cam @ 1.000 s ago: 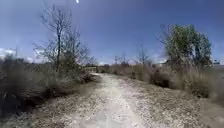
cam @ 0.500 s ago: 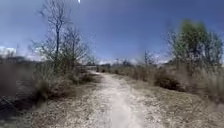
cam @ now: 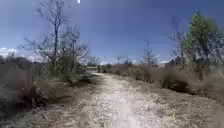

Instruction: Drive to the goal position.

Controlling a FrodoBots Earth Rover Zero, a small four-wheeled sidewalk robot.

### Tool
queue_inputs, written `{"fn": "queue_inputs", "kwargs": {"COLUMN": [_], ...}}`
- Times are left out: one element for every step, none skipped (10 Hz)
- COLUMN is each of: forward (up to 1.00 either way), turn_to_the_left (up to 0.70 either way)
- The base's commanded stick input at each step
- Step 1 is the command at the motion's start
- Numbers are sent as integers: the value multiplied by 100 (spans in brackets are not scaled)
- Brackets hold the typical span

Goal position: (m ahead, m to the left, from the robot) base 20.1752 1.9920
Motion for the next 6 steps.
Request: {"fn": "queue_inputs", "kwargs": {"forward": [70,70,70,70,70,70], "turn_to_the_left": [0,0,0,0,0,0]}}
